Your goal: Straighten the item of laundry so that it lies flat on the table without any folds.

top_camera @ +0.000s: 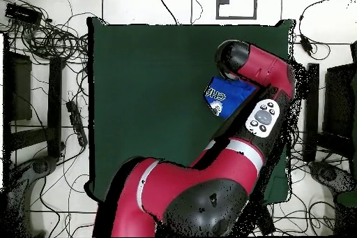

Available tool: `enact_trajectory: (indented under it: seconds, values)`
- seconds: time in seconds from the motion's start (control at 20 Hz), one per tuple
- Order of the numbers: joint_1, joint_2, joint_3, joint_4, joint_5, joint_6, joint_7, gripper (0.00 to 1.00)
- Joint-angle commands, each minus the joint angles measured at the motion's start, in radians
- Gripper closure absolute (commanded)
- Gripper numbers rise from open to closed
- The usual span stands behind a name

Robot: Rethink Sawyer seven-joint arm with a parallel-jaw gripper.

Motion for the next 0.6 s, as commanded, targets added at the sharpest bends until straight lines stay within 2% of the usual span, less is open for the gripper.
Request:
enact_trajectory:
  seconds: [0.05,0.6]
  values:
    - [0.021,0.005,0.087,0.036,0.034,0.058,0.298,0.00]
    - [0.045,-0.005,0.153,0.115,0.075,0.120,0.329,0.00]
